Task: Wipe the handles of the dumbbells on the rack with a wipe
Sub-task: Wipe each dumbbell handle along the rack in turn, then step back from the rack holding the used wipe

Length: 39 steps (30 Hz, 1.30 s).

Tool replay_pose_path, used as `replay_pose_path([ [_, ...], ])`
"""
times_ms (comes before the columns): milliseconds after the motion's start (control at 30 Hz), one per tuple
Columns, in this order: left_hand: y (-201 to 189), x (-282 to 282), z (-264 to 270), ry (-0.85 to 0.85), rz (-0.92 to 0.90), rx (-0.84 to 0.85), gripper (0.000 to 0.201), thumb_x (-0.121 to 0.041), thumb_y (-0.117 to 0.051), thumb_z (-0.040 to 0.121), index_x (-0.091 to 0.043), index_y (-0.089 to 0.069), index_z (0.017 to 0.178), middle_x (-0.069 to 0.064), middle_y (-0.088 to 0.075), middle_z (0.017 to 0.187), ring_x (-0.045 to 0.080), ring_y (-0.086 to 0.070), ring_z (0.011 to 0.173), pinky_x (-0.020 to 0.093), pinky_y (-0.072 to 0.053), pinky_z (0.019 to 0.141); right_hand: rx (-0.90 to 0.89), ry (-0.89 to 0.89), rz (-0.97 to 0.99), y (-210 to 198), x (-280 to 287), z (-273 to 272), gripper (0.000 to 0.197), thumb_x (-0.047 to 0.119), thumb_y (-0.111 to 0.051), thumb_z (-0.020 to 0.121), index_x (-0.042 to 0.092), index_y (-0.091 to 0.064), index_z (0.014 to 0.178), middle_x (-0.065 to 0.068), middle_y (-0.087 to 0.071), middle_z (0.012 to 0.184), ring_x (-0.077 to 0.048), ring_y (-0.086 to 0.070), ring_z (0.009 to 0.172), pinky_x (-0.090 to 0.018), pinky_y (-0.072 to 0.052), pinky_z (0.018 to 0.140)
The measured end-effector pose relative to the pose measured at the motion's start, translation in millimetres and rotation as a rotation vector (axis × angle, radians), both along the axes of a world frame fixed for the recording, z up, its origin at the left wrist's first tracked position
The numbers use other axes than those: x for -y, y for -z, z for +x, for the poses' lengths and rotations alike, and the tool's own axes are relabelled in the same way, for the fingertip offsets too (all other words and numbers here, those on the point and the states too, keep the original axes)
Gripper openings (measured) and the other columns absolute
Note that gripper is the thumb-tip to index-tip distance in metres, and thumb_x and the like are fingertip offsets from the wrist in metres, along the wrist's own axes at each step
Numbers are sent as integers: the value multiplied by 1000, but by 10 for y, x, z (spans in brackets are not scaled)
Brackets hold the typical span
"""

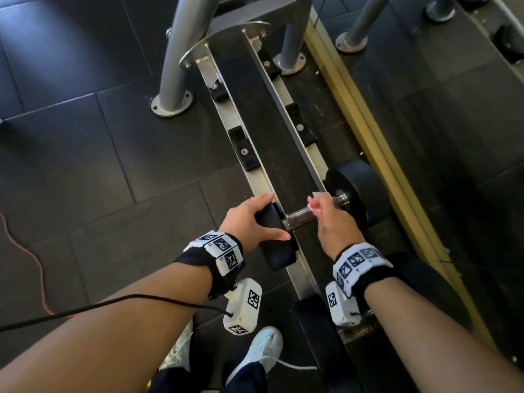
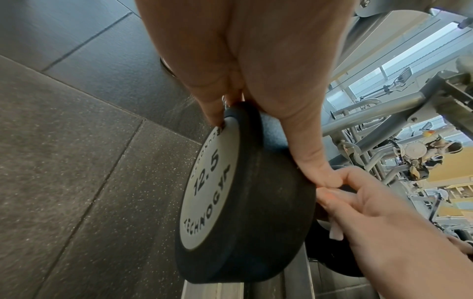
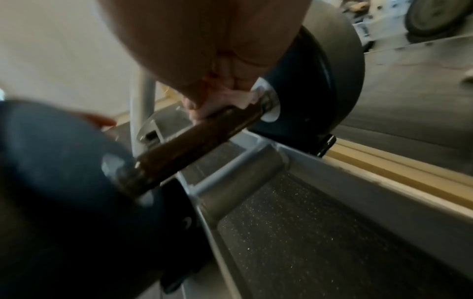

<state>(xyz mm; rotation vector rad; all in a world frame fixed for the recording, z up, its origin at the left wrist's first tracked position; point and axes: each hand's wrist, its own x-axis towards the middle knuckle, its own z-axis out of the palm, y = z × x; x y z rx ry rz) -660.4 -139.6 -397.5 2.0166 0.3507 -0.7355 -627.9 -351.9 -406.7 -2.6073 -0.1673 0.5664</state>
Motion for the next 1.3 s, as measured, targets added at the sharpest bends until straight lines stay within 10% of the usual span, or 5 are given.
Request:
replay_pose_path([
  [400, -55, -12, -59, 133, 132, 21, 104, -52, -78, 75, -33, -16, 156, -3, -19, 163, 16, -11, 151, 34, -18, 120, -231, 153, 263, -27, -248, -337, 11, 21, -44, 102, 30, -51, 105, 4, -62, 128, -19, -59, 118, -42, -47, 99],
  [733, -390, -162, -248, 131, 267, 19, 65, -32, -77, 83, -31, -50, 143, -5, -48, 149, 16, -44, 137, 24, -31, 111, -419, 570, 429, -274, -211, -279, 13, 21, -70, 87, 23, -57, 84, -3, -66, 82, -21, -63, 78, -27, -46, 65],
  [867, -1075, -104, -167, 315, 341, -36, 35, -35, -69, 88, -29, -66, 122, -2, -67, 123, 18, -61, 114, 26, -46, 95, -299, 706, 459, -959, 60, -554, 17, 10, -61, 92, 24, -56, 84, -8, -64, 91, -22, -62, 81, -21, -53, 69],
  [1000, -2211, 206, -218, 506, 281, 55, 19, -31, -64, 92, -30, -68, 110, -2, -69, 115, 17, -61, 112, 25, -45, 95, -174, 727, 423, -2119, 318, -1214, 18, 11, -52, 96, 26, -56, 88, -5, -63, 99, -29, -60, 99, -43, -50, 91],
  [1300, -4214, 1571, -1439, 1033, 39, 371, 24, -32, -65, 93, -27, -68, 116, -9, -71, 98, 8, -64, 96, 22, -46, 88, 105, 960, 227, -4568, 1043, -3697, 6, 23, -52, 98, 26, -57, 100, 6, -66, 82, -8, -59, 75, -25, -45, 69],
])
